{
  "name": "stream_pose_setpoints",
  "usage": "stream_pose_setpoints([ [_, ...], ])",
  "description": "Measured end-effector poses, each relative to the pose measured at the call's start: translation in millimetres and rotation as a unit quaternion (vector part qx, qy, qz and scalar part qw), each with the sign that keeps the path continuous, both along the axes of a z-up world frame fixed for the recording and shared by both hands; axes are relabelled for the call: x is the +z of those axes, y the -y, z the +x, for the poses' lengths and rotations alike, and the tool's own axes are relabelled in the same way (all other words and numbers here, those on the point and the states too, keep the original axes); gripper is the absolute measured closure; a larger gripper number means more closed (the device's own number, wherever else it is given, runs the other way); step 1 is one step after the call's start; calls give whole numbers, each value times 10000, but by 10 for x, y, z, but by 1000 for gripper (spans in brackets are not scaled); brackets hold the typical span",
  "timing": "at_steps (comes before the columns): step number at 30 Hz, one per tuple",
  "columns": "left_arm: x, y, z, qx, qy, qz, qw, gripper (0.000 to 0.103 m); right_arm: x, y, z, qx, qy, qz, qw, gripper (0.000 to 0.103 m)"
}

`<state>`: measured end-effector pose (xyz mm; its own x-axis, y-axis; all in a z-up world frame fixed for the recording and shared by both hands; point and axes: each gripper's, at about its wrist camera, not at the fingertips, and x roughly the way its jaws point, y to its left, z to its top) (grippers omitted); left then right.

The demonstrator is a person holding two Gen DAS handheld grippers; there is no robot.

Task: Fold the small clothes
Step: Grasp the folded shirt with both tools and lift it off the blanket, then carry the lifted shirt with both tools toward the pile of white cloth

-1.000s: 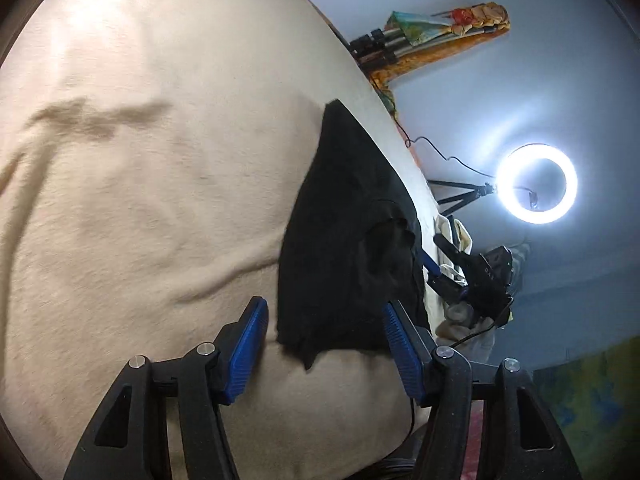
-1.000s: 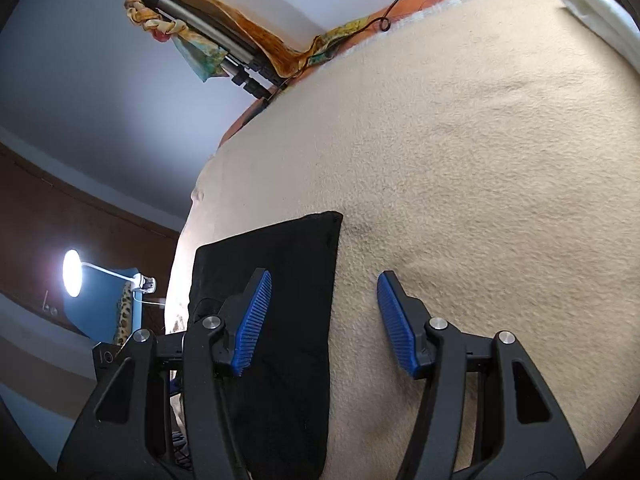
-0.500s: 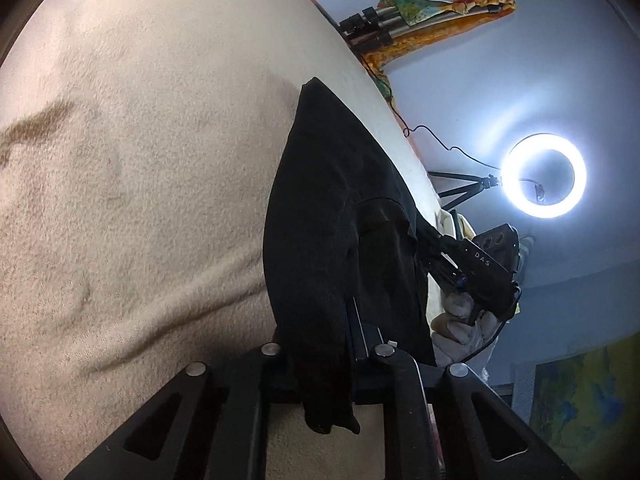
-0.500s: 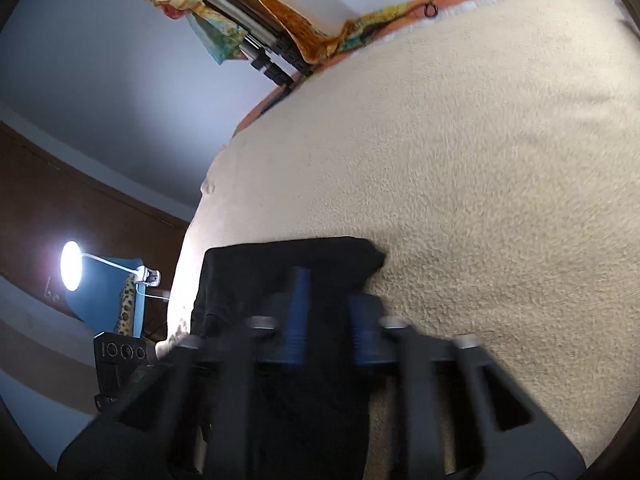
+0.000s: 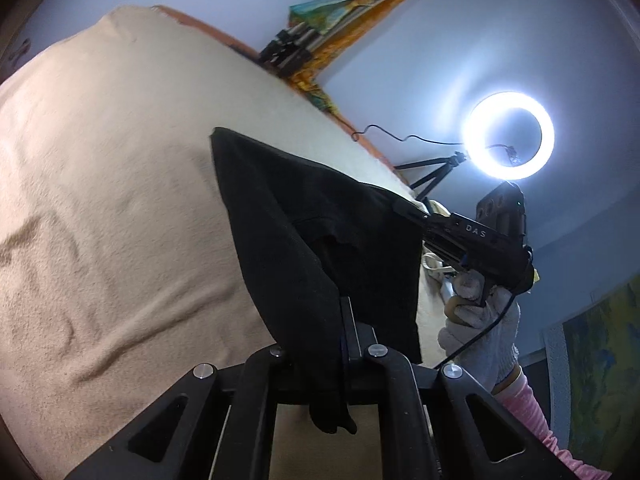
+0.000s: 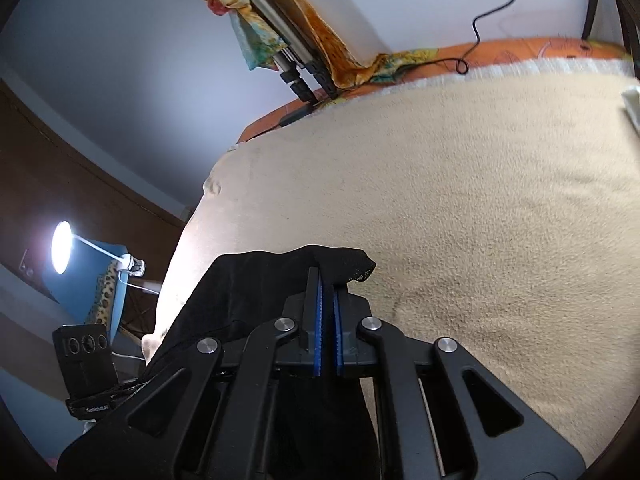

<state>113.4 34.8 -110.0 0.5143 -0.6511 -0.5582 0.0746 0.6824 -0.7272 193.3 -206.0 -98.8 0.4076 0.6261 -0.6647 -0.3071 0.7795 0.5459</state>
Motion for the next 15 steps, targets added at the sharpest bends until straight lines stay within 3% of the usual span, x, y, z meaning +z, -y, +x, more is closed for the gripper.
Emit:
stream_pose_setpoints([
  [8,207,300,28,-281,259,-27,9993,98,423,139,-154,14,352,-262,9990,98],
  [15,351,718,144,-639,474,-51,9968,98,673,602,-285,-232,619,-440,9968,98],
])
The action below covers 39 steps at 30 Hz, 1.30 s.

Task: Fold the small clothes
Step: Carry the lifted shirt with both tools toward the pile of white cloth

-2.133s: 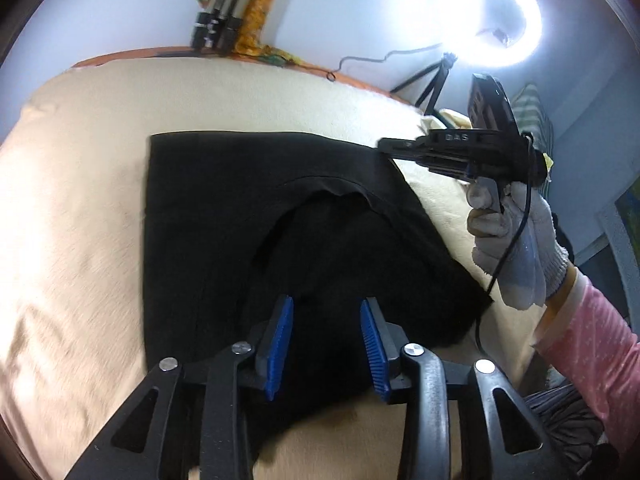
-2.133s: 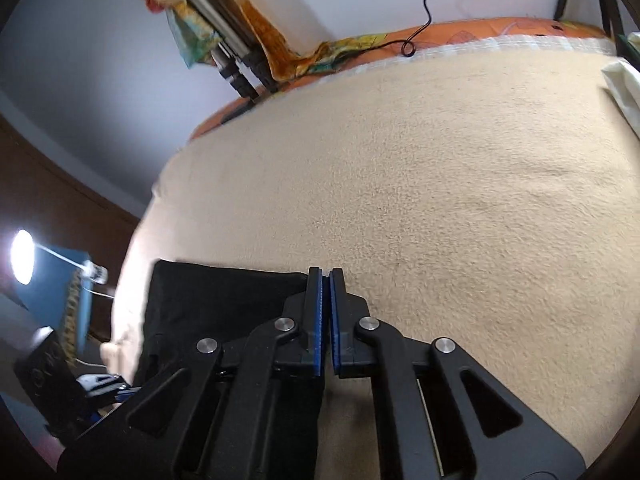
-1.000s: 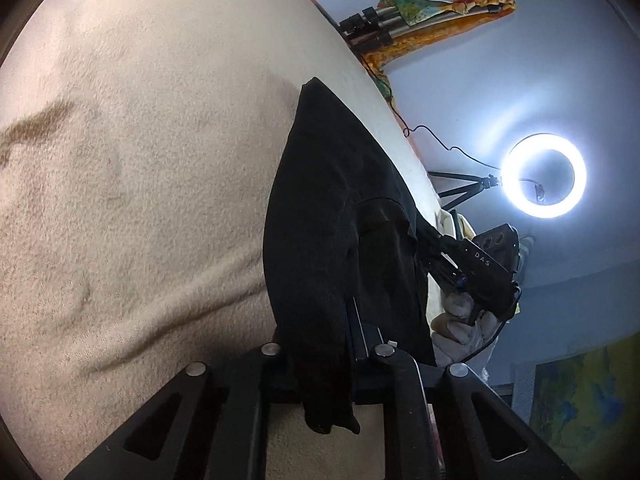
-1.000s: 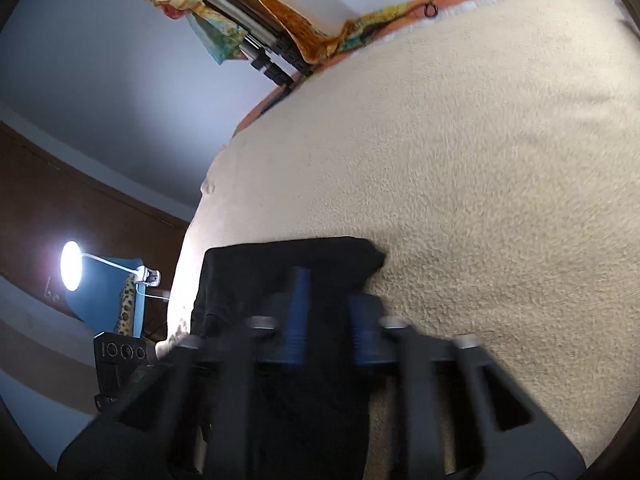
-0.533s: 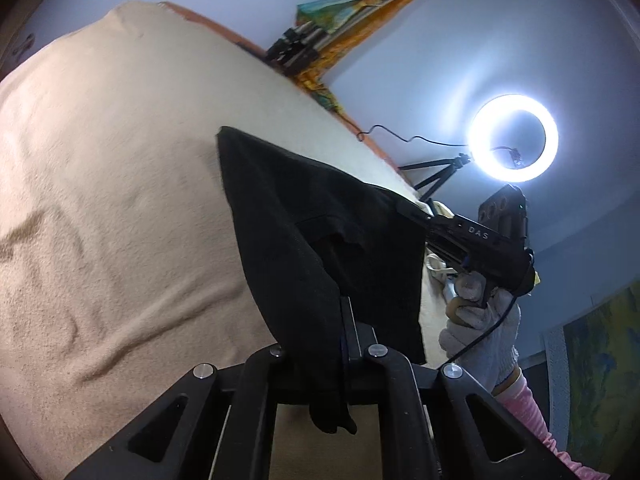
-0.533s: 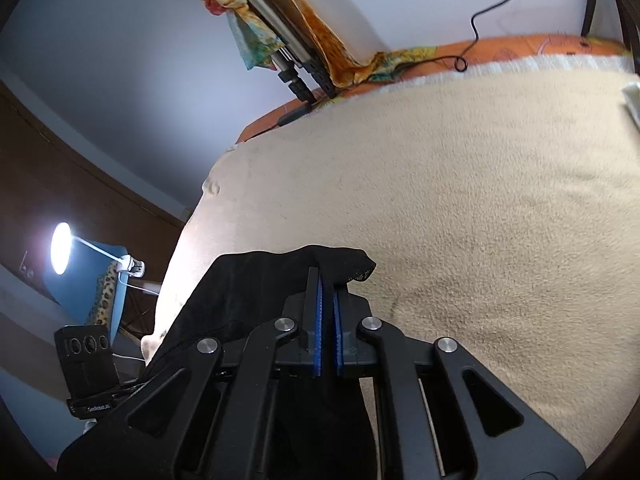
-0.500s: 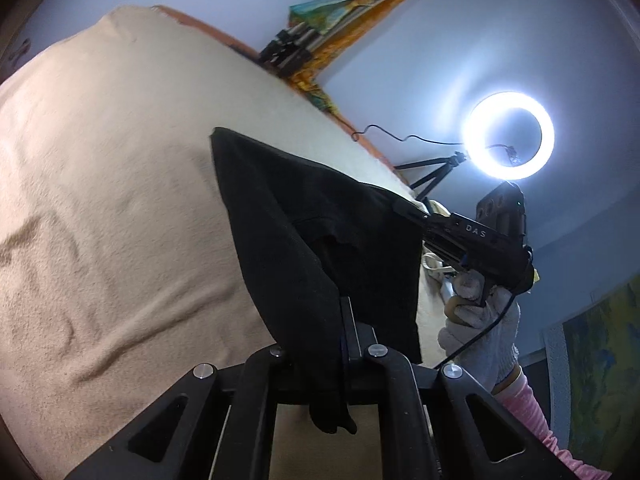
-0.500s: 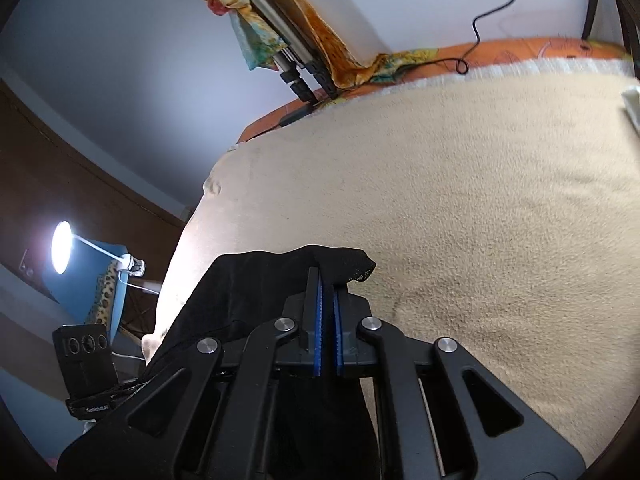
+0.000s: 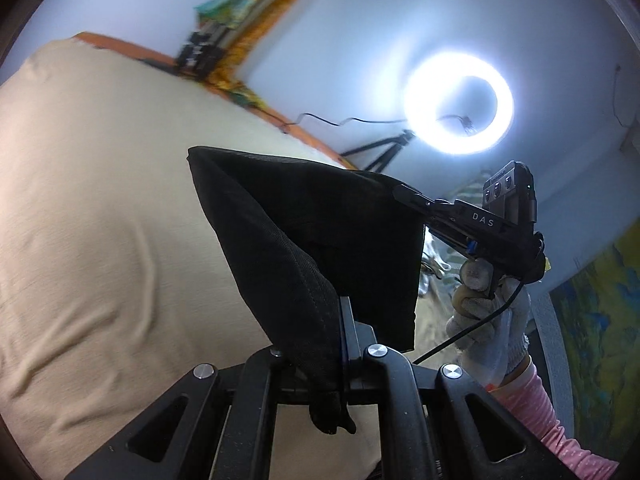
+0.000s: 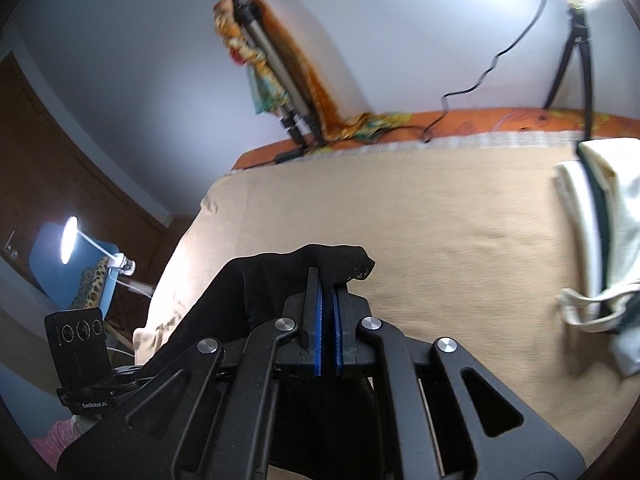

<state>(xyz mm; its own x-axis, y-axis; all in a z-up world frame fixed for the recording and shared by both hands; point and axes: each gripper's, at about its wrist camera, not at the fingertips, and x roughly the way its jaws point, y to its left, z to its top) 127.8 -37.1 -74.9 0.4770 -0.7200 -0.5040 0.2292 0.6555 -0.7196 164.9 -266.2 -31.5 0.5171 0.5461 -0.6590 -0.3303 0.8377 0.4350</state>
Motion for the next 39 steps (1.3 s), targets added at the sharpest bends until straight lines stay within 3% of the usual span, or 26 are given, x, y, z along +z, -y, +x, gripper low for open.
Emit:
stream_pose_setpoints([
  [15,294,1362,687,-779,477,-161,9957,98,303,1559,-80,-947,408,-61,9946,98],
  [28,553,2661,1317,-1301,1137,-150,9848,98,670,2842,261,-1694,811,-212,9820,98],
  [34,505,3142,1583,-1417,1319,-93,9810,98,712,3250,538,-1923,962,-390,9758,98],
  [39,278,3472,1817,-1498,1189,-33,9815,98,551,3446,851,-2008,926,-566,9736,98],
])
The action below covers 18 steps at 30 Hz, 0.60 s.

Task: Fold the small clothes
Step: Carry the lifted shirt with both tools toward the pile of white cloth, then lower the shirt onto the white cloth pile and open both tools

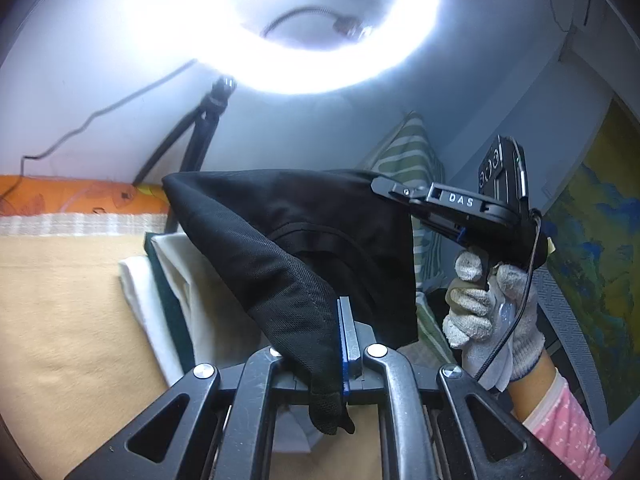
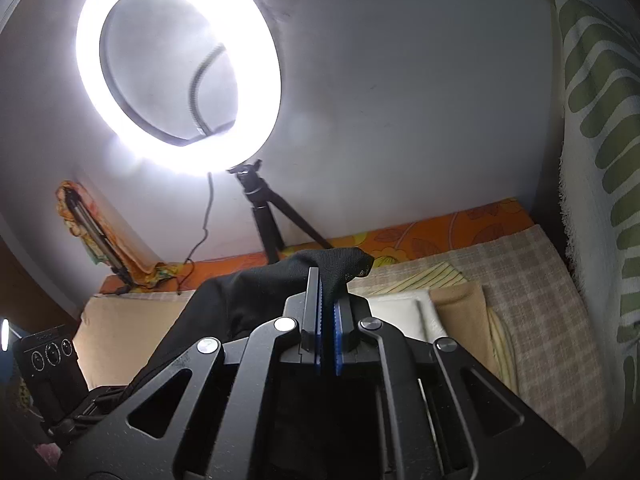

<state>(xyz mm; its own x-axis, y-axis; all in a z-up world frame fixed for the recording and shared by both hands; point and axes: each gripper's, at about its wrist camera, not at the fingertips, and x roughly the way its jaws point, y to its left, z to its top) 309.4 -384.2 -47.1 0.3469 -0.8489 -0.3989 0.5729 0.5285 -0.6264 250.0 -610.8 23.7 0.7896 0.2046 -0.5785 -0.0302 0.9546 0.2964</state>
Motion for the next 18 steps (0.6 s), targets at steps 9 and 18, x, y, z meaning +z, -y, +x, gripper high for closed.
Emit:
stream_pose_setpoints([
  [9,-294,183,47,-111,-235,377,9990,97,-522,152,409,-339,-449,-599,9966,97],
  [18,-250,58,-167,21,-104,1049,9944,39,-411,291,247,-841,-246,-716,9936,34],
])
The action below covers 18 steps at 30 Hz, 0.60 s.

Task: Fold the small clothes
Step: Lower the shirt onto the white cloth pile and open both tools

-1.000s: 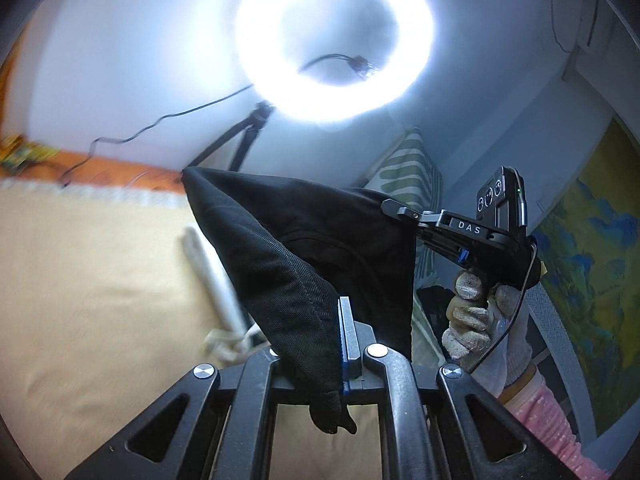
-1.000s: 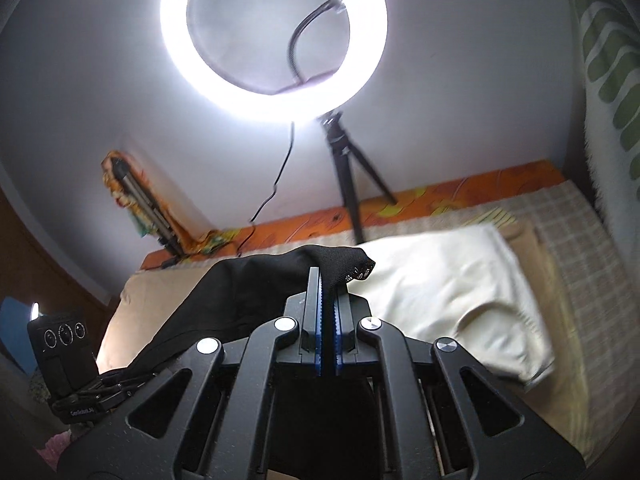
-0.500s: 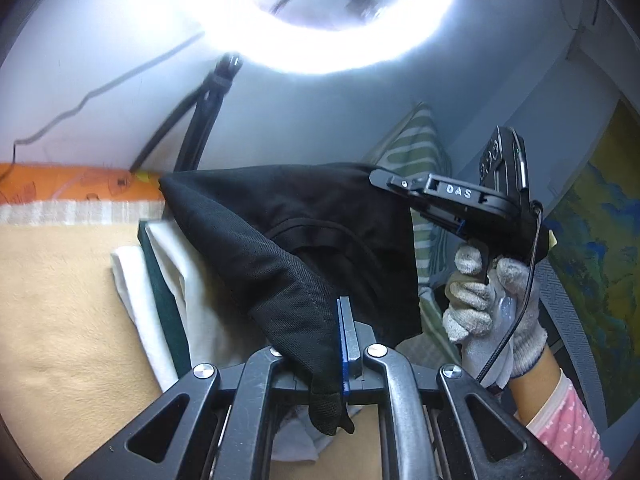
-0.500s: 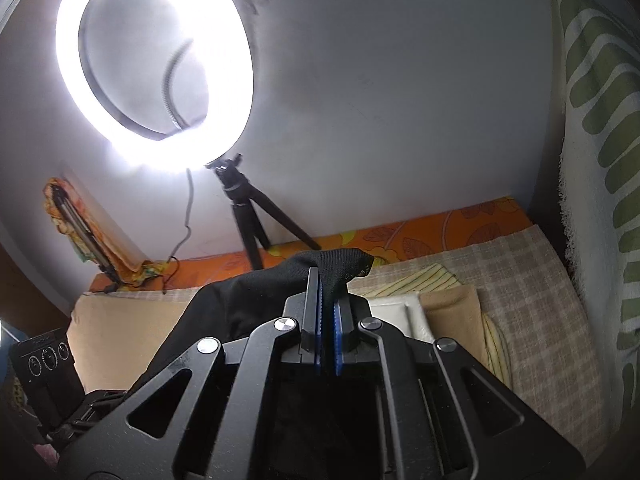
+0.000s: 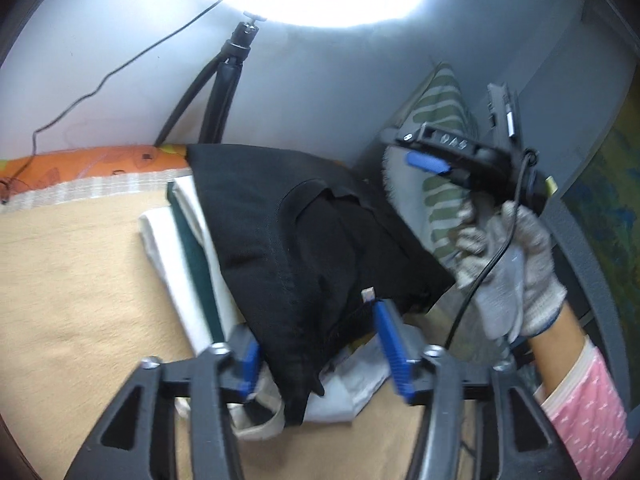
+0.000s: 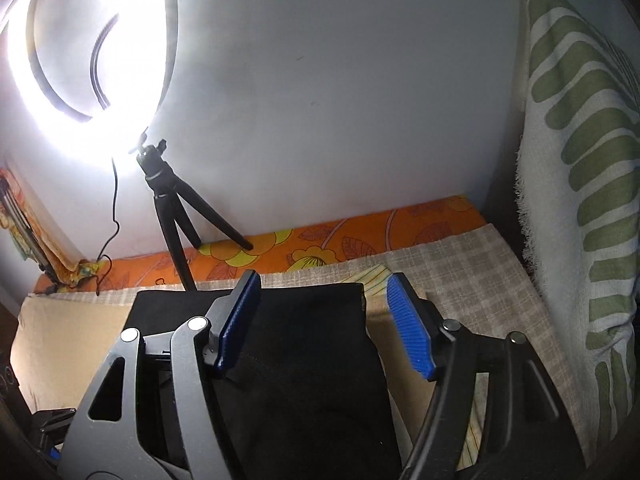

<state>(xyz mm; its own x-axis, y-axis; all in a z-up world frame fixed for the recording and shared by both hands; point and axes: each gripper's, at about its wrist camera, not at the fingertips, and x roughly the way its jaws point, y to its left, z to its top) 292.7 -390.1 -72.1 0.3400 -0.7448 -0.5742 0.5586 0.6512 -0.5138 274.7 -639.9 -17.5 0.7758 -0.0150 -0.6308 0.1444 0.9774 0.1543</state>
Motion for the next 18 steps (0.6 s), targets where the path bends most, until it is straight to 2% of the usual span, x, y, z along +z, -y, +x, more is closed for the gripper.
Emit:
stream_pose_setpoints([
  [3,48,1,-57,147,141,348,9992,22,99,34,-113,-65,75,68,9999,34],
  [5,81,-11,-75,249,201,411,9986,18,171,24,-180,-83,125,77,9999,34],
  [12,244,-39,-239,348,421,590,9968,14,325,-40,-466,-119,208,112,9997,32],
  [18,522,-165,-540,395,756,652,9942,11,532,-180,-798,-189,326,64,9993,32],
])
